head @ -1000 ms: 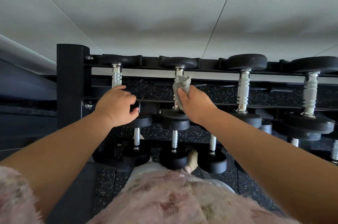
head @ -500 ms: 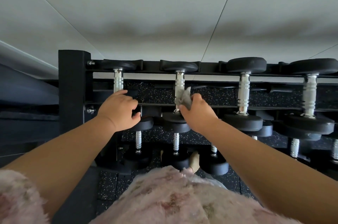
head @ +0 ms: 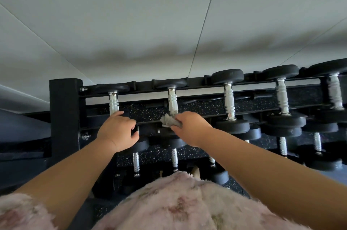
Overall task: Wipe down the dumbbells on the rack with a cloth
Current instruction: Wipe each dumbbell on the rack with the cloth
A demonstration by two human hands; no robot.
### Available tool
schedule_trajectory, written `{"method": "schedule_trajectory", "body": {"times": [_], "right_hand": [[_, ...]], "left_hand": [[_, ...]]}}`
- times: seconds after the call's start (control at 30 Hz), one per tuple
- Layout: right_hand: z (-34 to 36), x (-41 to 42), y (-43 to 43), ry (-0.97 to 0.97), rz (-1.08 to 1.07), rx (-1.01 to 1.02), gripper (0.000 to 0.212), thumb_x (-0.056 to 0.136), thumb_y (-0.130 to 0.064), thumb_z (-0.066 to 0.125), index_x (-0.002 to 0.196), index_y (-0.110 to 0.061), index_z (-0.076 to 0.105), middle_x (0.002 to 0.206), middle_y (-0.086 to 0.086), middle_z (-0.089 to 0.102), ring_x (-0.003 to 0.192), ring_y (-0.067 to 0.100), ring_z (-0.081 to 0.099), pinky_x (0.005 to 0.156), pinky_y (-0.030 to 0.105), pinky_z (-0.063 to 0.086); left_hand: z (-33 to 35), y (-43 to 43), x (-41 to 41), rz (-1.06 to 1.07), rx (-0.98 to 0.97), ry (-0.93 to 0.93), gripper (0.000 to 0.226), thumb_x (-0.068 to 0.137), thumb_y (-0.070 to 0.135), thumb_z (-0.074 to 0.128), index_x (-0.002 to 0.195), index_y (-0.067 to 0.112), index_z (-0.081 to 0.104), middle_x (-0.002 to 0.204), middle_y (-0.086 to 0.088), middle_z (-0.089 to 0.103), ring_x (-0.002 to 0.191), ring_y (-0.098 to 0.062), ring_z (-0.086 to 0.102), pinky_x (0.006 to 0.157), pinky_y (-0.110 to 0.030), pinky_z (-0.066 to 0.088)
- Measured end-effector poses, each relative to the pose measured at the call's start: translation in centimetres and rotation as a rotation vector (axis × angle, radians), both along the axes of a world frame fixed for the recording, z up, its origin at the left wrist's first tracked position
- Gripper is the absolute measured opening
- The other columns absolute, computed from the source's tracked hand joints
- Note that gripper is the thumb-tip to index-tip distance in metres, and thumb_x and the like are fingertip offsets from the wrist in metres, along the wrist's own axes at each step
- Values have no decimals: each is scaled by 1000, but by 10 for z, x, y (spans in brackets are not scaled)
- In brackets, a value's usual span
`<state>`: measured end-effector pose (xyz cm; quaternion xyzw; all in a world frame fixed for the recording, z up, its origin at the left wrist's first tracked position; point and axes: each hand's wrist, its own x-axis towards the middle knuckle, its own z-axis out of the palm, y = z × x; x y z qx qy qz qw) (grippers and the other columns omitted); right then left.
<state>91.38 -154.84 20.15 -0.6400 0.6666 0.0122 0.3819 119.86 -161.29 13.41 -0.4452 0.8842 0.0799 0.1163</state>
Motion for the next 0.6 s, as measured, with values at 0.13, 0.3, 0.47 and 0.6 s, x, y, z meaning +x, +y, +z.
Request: {"method": "schedule_trajectory", "body": {"times": [0.13, 0.3, 0.47, 0.6], "right_hand": [[12, 1, 12, -184, -191, 19, 25, 102, -46, 53, 101, -23, 64, 90, -2, 65, 75, 15, 63, 68, 35, 57], [24, -45, 26, -236, -528, 0, 35, 108, -47, 40, 98, -23, 62, 84, -3, 67, 74, 12, 62, 60, 26, 44], [19, -122, 33, 17, -720, -200, 36, 108, -48, 38, 100, -21, 60, 89, 1, 67, 77, 16, 65, 63, 33, 55], [-1, -155, 20, 158, -646, -168, 45, 107, -50, 31, 125, -16, 55, 108, 11, 63, 88, 24, 64, 77, 42, 59]], "left_hand": [[-1, 0, 0, -19, -27, -8, 26, 90, 50, 64, 72, 31, 63, 55, 16, 48, 57, -5, 51, 120, -35, 37], [6, 2, 0, 99, 16, 75, 35, 98, 43, 65, 66, 29, 57, 53, 13, 52, 57, -3, 51, 99, -32, 52], [31, 21, -50, 459, 103, 359, 31, 108, 42, 47, 90, 24, 64, 84, 12, 67, 75, -12, 64, 65, -32, 54], [29, 34, -130, 593, 187, 500, 38, 106, 52, 46, 127, 22, 58, 118, 9, 62, 98, -13, 65, 83, -39, 58]]}}
